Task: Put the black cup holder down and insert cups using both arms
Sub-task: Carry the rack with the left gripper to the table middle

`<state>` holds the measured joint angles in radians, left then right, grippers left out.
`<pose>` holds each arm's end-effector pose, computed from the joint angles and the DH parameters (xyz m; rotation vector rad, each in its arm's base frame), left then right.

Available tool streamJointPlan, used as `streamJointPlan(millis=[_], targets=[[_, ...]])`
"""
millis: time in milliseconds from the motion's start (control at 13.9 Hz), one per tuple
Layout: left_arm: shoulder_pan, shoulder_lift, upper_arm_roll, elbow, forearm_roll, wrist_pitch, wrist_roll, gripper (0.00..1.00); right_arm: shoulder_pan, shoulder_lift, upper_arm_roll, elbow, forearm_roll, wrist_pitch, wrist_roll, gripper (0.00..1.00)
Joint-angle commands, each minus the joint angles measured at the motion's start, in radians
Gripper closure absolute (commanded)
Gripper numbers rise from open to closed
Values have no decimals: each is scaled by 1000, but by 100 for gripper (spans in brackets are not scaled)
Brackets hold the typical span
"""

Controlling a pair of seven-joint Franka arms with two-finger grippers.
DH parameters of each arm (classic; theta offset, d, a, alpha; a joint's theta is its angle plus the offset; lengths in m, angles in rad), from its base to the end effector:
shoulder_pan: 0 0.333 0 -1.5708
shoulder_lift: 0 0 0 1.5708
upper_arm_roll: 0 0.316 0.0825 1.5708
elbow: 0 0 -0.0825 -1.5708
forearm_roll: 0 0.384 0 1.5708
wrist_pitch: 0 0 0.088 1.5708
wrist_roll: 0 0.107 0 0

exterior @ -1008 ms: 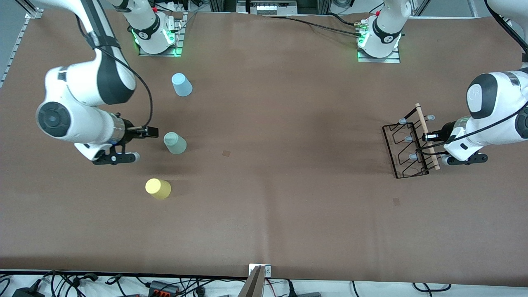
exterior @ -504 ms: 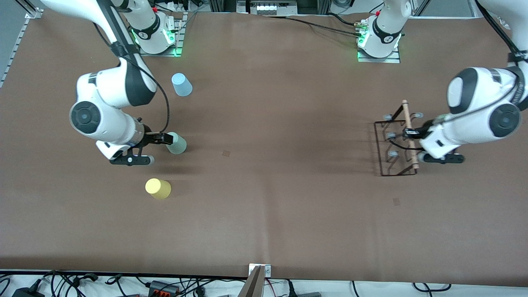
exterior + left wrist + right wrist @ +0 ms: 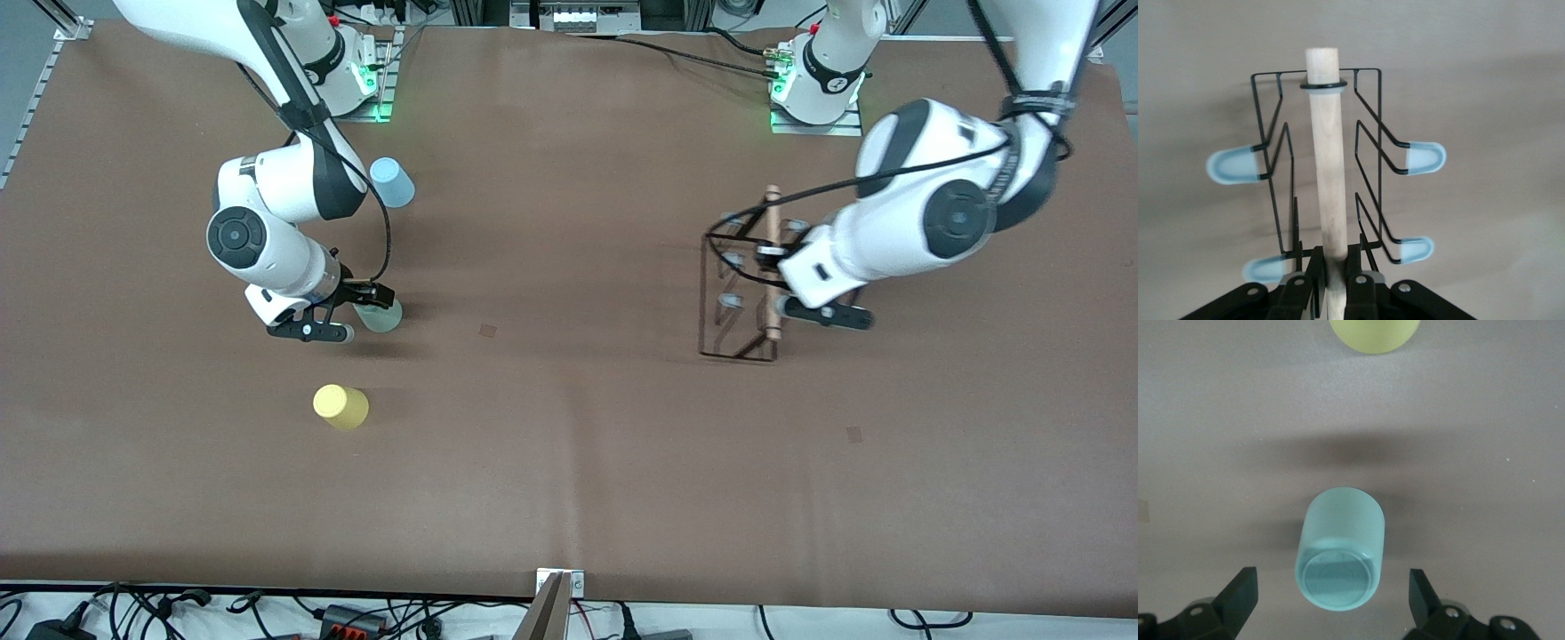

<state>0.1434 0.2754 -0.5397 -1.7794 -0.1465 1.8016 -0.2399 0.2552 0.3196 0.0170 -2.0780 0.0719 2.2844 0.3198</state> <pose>0.5567 -0.2240 0.4077 2.9083 -0.1537 -0.4312 0.5522 0.1557 0.2642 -3.1102 0.1530 0.1948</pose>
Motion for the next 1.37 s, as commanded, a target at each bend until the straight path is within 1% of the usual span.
streamJointPlan(millis=[0,144,216,360,504,648,936,1081,1153,1225,1297], targets=[[-144,117,-5,162,-15,-16,-193,100,-2,-14,-2,-37,3,46,44,0],[-234,204,-3,251,-7,14,-319,100,-2,-1,-2,-37,8,63,59,0],[-272,244,-3,283,-8,28,-343,100,-2,5,-2,-37,15,64,64,0],[-315,307,-2,339,-15,67,-370,100,-2,12,-2,-37,17,70,82,0],[-372,350,-2,357,-13,146,-433,100,-2,24,-2,-37,17,73,85,0],[-422,373,7,360,-8,226,-493,100,-2,36,0,-36,19,73,87,0],[-449,419,9,362,1,343,-492,100,-2,49,0,-31,20,70,94,0],[-455,432,10,360,39,354,-483,100,2,49,0,-31,19,63,102,0],[-459,436,9,360,77,354,-481,100,4,50,1,-31,20,61,102,3],[-461,439,9,360,111,354,-480,100,2,50,0,-31,19,61,101,10],[-462,439,9,360,136,354,-476,100,4,50,1,-31,19,61,101,22]])
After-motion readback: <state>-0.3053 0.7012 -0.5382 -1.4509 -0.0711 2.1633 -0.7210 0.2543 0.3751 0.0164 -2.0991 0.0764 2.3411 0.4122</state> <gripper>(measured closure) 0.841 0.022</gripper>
